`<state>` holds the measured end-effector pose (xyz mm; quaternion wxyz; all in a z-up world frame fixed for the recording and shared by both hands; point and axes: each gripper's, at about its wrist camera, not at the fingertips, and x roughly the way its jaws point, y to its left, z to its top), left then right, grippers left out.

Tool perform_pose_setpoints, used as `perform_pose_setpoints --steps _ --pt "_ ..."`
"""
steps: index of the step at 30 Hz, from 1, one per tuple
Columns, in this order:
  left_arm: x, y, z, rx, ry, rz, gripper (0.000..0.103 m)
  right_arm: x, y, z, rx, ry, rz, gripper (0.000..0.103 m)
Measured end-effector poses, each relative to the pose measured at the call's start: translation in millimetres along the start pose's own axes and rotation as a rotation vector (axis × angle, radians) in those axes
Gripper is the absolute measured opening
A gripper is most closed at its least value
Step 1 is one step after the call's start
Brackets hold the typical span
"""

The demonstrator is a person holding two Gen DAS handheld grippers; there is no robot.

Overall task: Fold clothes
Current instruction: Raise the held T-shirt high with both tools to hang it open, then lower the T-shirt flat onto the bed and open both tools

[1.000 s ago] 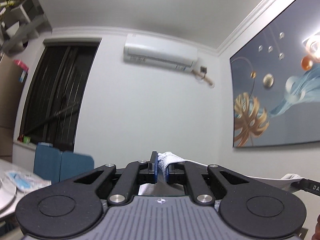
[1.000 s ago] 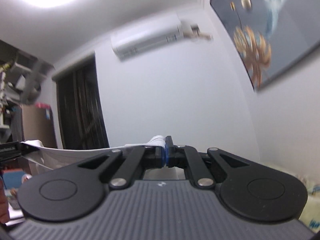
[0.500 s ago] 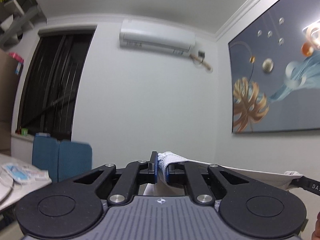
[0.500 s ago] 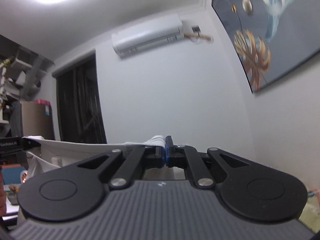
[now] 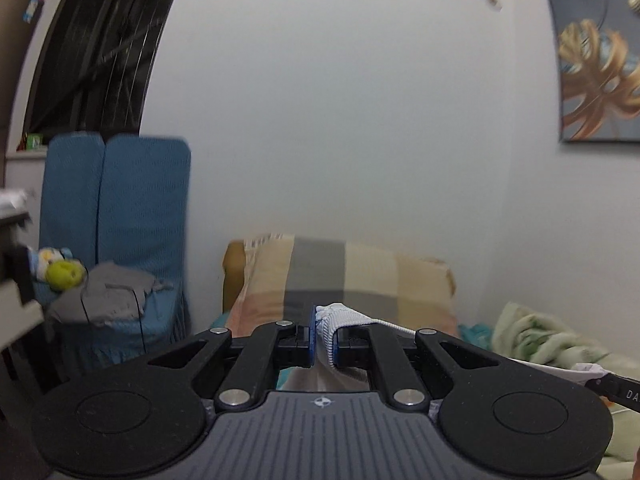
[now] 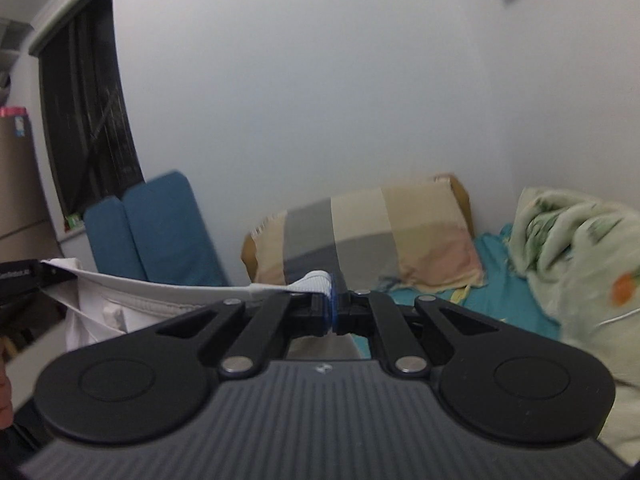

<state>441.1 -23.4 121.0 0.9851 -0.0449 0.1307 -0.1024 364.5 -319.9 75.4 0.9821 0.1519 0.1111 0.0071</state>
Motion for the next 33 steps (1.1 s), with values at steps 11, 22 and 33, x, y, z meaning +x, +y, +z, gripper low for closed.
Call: perform_pose_setpoints --steps 11,22,33 --pt "223.8 72.6 -223.8 -0.068 0.329 0.037 0.013 182.9 -65.8 -181.3 -0.049 0.304 0.036 0.007" --pt "122.8 88.1 -173.7 -0.027 0.345 -0.015 0.081 136.4 -53.5 -144.1 -0.117 0.316 0.065 0.053" --pt "-118.9 92.2 -167.2 -0.164 0.380 0.007 0.083 -9.1 -81.1 -115.9 0.002 0.348 -0.040 0.062"
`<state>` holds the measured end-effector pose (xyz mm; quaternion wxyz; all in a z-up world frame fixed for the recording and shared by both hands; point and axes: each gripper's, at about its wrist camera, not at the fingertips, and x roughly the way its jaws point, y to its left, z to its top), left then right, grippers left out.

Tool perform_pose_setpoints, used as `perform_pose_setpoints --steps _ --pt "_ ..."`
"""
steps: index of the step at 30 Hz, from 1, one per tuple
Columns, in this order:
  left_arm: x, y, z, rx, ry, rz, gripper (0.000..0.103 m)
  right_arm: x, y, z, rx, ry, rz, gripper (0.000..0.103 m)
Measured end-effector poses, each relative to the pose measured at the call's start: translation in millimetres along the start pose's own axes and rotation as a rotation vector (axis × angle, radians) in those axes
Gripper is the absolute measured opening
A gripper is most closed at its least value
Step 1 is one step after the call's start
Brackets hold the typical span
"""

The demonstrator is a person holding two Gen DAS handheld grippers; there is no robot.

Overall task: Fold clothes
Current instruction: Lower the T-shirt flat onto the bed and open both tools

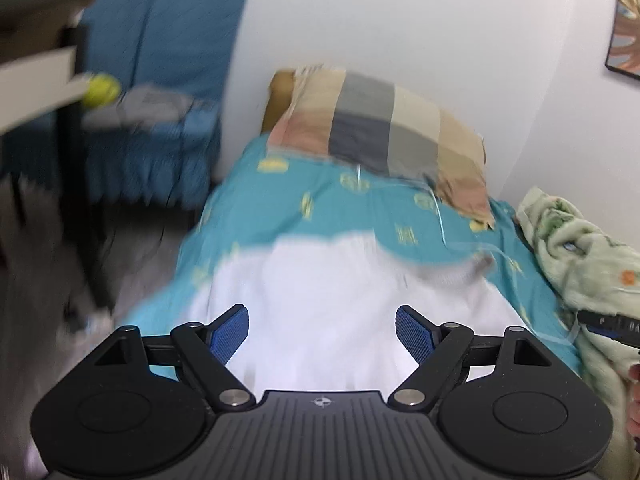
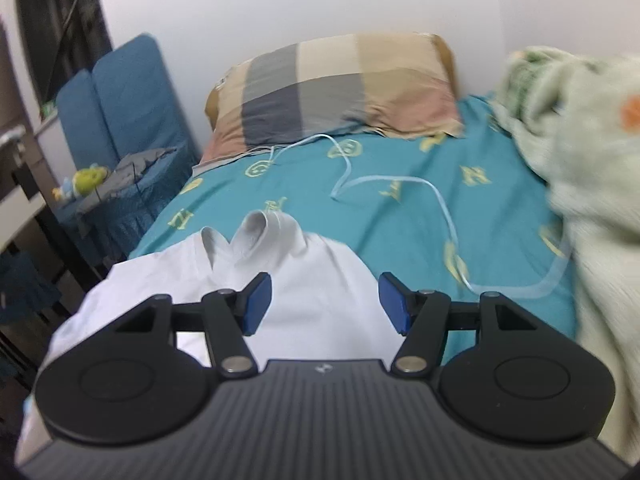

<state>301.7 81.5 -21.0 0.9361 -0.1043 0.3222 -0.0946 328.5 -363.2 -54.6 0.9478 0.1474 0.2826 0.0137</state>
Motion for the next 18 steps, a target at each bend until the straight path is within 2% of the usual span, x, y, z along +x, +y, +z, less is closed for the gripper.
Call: perform_pose_setpoints --steps 3,5,7,10,12,15,18 --pt "-42.8 -3.1 -38.1 -0.048 0.048 0.003 0.083 -40.7 -27.1 -15.4 0.120 0.006 -0.026 0.062" --pt "-65.3 -10.5 -52.6 -0.081 0.072 0.006 0.082 -54.9 -49.8 -20.5 0.227 0.053 -0.068 0.061" --pt "-87.7 -18.0 -67.0 -0.114 0.097 0.009 0.082 -67.4 -74.8 -27.2 0.352 0.078 -0.082 0.055" --pt "-115.8 -29.9 -81.3 -0.176 0.058 -0.054 0.083 -74.3 -101.4 -43.2 0.496 0.096 -0.027 0.036" --pt "-124.9 -37.4 -93.5 -0.205 0.042 -0.068 0.083 -68.2 -110.4 -54.0 0.557 0.119 -0.012 0.020" --pt "-118.9 -45.3 -106.8 -0.200 0.061 -0.053 0.083 -52.3 -117.5 -66.9 0.628 0.142 0.010 0.017" --pt "-102.3 -49.4 -110.5 -0.197 0.080 -0.038 0.082 -28.6 -112.9 -70.5 0.634 0.144 0.023 0.017"
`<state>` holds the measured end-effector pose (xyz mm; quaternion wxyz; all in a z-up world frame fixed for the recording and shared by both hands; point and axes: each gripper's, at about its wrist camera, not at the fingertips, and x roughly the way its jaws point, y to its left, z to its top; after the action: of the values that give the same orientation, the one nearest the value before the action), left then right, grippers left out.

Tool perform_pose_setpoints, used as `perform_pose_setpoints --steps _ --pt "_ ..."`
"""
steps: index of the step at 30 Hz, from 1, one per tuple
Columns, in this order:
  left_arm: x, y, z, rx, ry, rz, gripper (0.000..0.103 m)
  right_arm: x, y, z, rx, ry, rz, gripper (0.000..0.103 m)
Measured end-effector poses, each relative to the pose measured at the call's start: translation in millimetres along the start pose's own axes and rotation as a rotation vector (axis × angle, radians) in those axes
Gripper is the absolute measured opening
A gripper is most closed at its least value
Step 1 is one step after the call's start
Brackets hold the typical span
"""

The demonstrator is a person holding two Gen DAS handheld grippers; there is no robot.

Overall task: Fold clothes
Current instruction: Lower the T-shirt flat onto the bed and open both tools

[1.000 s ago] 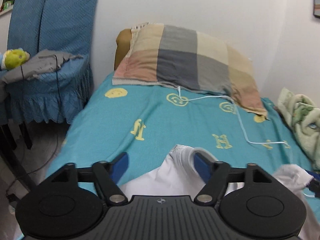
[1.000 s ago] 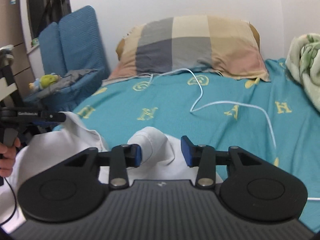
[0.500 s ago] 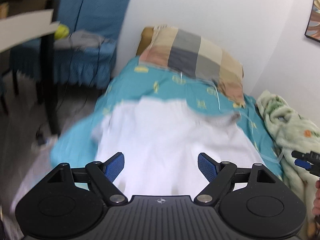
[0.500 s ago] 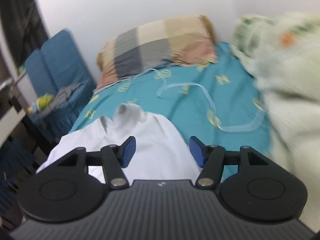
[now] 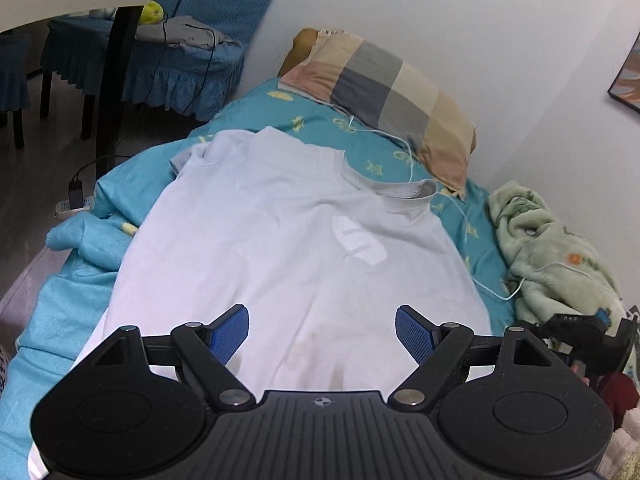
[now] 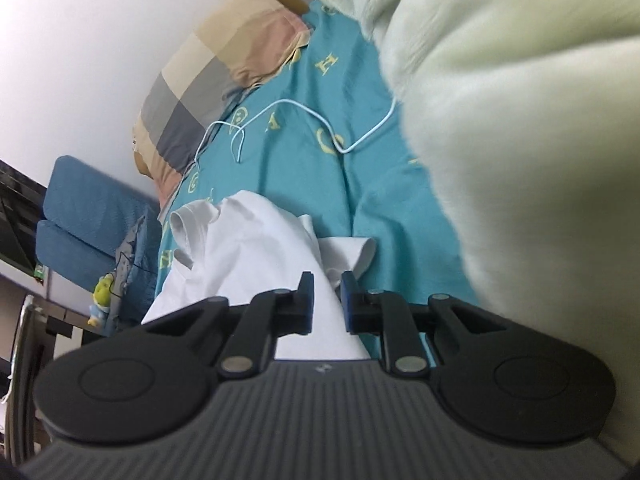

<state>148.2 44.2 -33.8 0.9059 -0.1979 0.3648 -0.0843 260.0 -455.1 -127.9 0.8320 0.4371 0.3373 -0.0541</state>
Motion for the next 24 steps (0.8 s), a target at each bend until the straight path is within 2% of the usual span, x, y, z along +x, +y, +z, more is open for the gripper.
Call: perform_pose_setpoints --steps 5,9,12,17,19,21,24 --pt "30.0 5.1 5.0 -0.024 0.007 0.008 0.082 40.0 -1.3 3.1 0.039 0.014 -0.011 0.019" --pt "49.2 10.8 9.5 -0.052 0.023 0.005 0.082 56.1 -9.8 8.4 0.052 0.032 -0.047 0.019" --pt "56.0 11.7 10.1 -0.056 0.036 0.000 0.082 63.0 -12.1 11.4 0.062 0.040 -0.069 0.019" --pt "57.7 15.8 9.8 -0.070 0.039 0.001 0.082 78.6 -10.8 10.0 0.063 0.047 -0.041 0.019" --pt "57.8 18.0 9.7 -0.078 0.038 0.010 0.082 85.7 -10.1 8.3 0.061 0.052 -0.033 0.017" --pt "57.4 19.8 9.6 -0.084 0.035 0.017 0.081 87.4 -6.0 8.7 0.048 0.032 -0.024 0.004" --pt "54.9 21.1 10.6 -0.091 0.023 0.022 0.079 79.7 2.5 19.9 0.011 -0.023 -0.040 0.003"
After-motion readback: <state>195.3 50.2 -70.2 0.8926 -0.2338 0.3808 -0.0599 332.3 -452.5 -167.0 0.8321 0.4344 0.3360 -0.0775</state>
